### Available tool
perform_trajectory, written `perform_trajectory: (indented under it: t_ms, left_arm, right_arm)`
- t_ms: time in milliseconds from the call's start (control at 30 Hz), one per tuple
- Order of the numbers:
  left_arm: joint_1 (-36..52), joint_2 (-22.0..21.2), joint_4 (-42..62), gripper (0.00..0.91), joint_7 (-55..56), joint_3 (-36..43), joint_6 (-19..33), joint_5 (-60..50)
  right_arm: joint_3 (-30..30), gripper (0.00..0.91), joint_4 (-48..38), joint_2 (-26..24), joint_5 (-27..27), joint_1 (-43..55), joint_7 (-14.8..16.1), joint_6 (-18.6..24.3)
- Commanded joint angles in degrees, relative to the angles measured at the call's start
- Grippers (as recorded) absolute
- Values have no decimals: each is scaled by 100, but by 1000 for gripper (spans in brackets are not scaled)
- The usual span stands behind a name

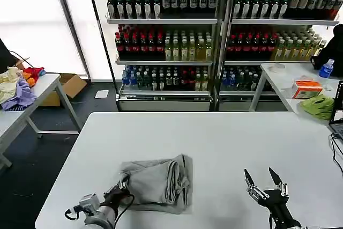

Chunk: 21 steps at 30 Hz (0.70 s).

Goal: Fold and organize the clothes.

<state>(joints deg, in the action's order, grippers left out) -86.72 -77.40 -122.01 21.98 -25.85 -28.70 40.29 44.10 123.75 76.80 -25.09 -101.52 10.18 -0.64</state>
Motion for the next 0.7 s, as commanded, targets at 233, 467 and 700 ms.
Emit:
perform_trajectory:
  t_ms: [233, 467, 700]
  left_arm:
    - [-98, 1241, -600, 40, 10, -3158, -225, 2179]
    - [-111, 2081, -604, 40, 57, -3787, -320, 2533]
    - [139, 1918, -1067, 40, 282, -3307, -431, 2382]
  right_arm:
    - [-42, 907, -27, -67, -31, 61, -13, 13]
    - [-95, 907, 6, -75, -34, 43, -14, 19]
    - [-121, 907, 61, -41, -20, -63, -54, 61]
